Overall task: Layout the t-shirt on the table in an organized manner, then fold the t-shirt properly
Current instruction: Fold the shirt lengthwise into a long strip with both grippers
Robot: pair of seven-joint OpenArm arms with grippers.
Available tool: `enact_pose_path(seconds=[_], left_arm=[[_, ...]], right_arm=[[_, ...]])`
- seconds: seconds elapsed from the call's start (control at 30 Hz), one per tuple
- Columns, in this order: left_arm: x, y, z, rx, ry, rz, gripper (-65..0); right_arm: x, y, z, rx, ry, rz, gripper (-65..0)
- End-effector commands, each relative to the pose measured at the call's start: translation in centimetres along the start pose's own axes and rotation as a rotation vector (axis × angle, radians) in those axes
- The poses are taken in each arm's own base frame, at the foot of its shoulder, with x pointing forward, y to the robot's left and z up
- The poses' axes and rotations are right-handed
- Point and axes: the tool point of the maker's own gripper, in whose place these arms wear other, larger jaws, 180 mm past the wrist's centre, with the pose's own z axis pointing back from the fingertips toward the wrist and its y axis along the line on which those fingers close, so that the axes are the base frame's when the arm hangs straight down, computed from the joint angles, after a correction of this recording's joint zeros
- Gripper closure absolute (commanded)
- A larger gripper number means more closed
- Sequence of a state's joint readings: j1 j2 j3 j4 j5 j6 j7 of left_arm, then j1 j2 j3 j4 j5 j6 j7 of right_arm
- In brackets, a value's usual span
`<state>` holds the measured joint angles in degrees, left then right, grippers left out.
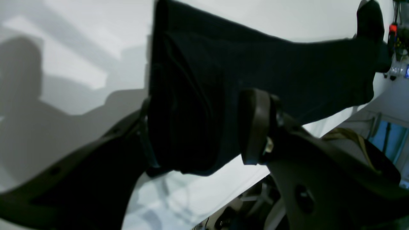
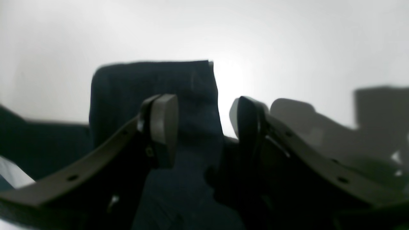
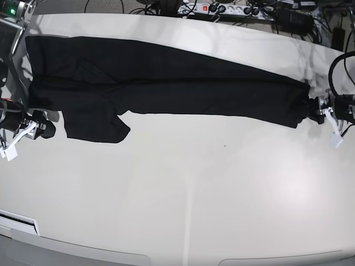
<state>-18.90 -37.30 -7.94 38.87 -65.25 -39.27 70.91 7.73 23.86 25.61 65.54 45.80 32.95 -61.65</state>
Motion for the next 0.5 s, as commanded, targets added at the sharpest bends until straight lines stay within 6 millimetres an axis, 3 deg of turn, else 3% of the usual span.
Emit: enact_pose_path(seconds=[0.0, 0.27, 0.47], left_arm=[[1.5, 0.0, 1.1, 0.008, -0.036, -0.021, -34.9], [1.3, 0.0, 0.8, 0.010, -0.027, -0.024, -34.9], [1.3, 0.0, 0.8, 0.010, -0.026, -0.024, -34.9]], right_arm=[[2.0, -0.2, 0.3, 0.005, -0.049, -0.005, -31.9], [0.3, -0.6, -3.5, 0.105, -0.003, -0.177, -31.9], [-0.9, 1.2, -5.2, 0.159, 0.017, -0.175, -31.9]])
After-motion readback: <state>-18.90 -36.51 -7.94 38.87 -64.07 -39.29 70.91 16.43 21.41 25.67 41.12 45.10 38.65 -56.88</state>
